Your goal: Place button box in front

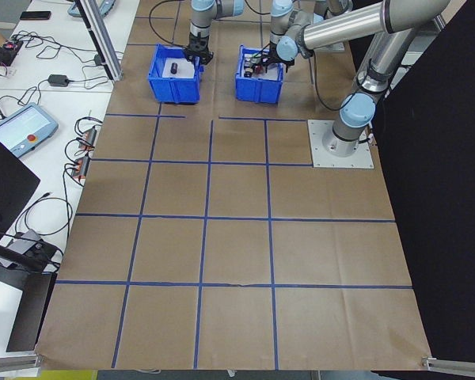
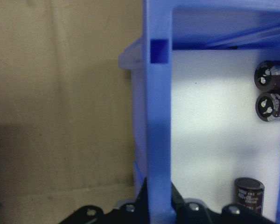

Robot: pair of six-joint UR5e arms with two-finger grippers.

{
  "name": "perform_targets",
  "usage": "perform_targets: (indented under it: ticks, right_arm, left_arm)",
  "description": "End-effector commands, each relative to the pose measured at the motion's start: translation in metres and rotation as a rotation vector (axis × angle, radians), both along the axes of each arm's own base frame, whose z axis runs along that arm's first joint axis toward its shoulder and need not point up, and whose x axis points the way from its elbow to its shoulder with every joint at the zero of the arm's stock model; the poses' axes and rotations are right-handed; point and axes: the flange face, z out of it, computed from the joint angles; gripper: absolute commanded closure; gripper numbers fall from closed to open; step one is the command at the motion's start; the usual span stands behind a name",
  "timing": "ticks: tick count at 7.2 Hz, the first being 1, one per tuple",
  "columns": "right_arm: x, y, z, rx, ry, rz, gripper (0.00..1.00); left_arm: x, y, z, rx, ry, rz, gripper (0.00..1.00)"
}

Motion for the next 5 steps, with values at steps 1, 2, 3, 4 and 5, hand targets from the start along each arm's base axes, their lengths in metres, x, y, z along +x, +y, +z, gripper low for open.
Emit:
perform_targets:
  ticks: [1,2,3,4,5]
  right_arm:
    - [-0.065,-0.02,0.039,0.01,0.01,-0.014,0.99]
    - [-0.097,-0.029,0.054,0.029,0.025,-0.006,0.99]
    - [-0.134,-0.034,0.072,0.051,0.041,0.004,0.99]
    - [-0.183,-0.039,0.094,0.079,0.056,0.015,0.99]
    - [-0.233,-0.039,0.115,0.096,0.066,0.018,0.99]
  left_arm:
    - [-0.004,0.005,0.006,-0.018,0.014,-0.014,0.62]
    - [-0.005,0.008,0.007,-0.021,0.018,-0.018,0.81]
    - [-0.007,0.006,0.021,-0.082,0.056,-0.028,0.98]
    - [-0.004,0.005,0.035,-0.125,0.08,-0.054,1.0]
    - [0.003,0.004,0.05,-0.154,0.075,-0.106,1.0]
